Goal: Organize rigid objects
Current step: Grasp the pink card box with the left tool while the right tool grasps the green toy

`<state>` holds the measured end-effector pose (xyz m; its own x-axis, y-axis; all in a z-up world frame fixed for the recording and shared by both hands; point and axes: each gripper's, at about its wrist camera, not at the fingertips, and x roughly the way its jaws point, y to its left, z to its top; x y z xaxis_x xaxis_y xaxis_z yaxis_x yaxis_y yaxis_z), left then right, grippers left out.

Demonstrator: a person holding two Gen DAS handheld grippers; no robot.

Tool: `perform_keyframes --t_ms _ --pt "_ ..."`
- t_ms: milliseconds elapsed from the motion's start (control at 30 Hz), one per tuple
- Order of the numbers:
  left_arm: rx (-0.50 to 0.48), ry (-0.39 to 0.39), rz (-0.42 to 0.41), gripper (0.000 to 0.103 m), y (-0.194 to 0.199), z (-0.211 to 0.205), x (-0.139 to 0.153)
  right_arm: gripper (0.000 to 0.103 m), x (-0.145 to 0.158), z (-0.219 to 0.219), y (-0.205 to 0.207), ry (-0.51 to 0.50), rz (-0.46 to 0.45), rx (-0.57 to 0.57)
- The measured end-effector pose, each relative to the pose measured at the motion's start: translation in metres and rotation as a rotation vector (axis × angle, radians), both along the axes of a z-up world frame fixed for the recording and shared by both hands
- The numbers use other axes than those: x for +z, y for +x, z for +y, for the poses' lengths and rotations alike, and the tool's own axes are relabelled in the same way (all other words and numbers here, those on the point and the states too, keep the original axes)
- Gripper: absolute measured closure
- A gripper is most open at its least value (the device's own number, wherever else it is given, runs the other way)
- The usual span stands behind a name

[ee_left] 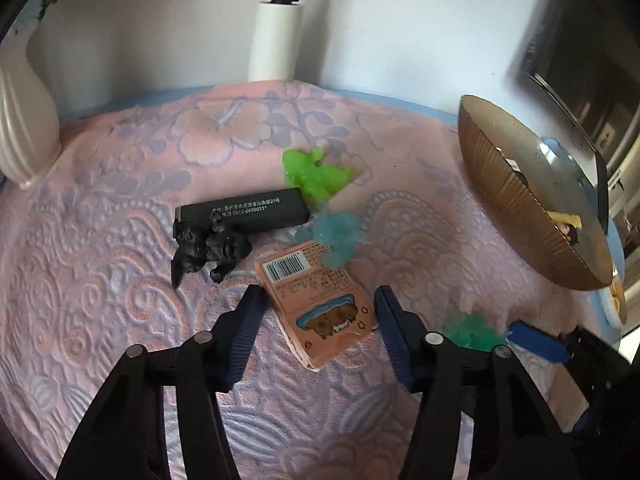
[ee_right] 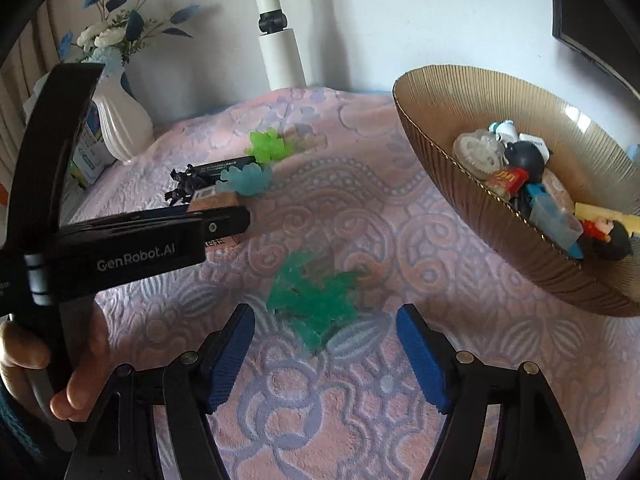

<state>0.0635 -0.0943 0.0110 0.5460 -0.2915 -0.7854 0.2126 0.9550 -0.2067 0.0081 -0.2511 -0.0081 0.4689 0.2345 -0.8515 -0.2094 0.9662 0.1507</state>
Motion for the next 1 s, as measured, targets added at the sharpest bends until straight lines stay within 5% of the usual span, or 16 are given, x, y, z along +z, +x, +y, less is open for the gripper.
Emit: perform_keyframes --t_ms 67,200,333,500,667,833,933,1000 --pt "-0.011 -0.018 0.002 0.059 -0.007 0.004 0.001 0.032 0.001 0.004 0.0 -0.001 -0.006 0.007" --pt "-0.024 -0.017 -0.013 0.062 -0.028 0.017 0.002 0.057 -0.003 0.016 0.002 -0.046 0.0 0.026" --pt "-0.016 0.026 -0.043 0.062 -0.057 0.037 0.007 0.057 0.001 0.015 -0.007 -0.039 -0.033 0.032" --pt "-0.033 -0.023 -0.036 0.062 -0.083 0.063 0.007 0.057 0.019 0.004 -0.028 0.057 -0.053 0.128" --pt "-0.05 0.014 -0.035 0.058 -0.095 0.056 -0.003 0.057 0.008 0.01 -0.039 0.0 -0.017 0.18" --pt "-0.048 0.055 -0.045 0.033 -0.095 0.05 -0.002 0.046 0.001 0.005 -0.041 0.048 0.037 0.158" --pt "-0.036 0.057 -0.042 0.035 -0.089 0.049 -0.003 0.046 0.0 0.004 -0.041 0.068 0.045 0.119" --pt "-0.037 0.04 -0.04 0.05 -0.087 0.048 -0.001 0.046 0.002 0.005 -0.04 0.065 0.047 0.085"
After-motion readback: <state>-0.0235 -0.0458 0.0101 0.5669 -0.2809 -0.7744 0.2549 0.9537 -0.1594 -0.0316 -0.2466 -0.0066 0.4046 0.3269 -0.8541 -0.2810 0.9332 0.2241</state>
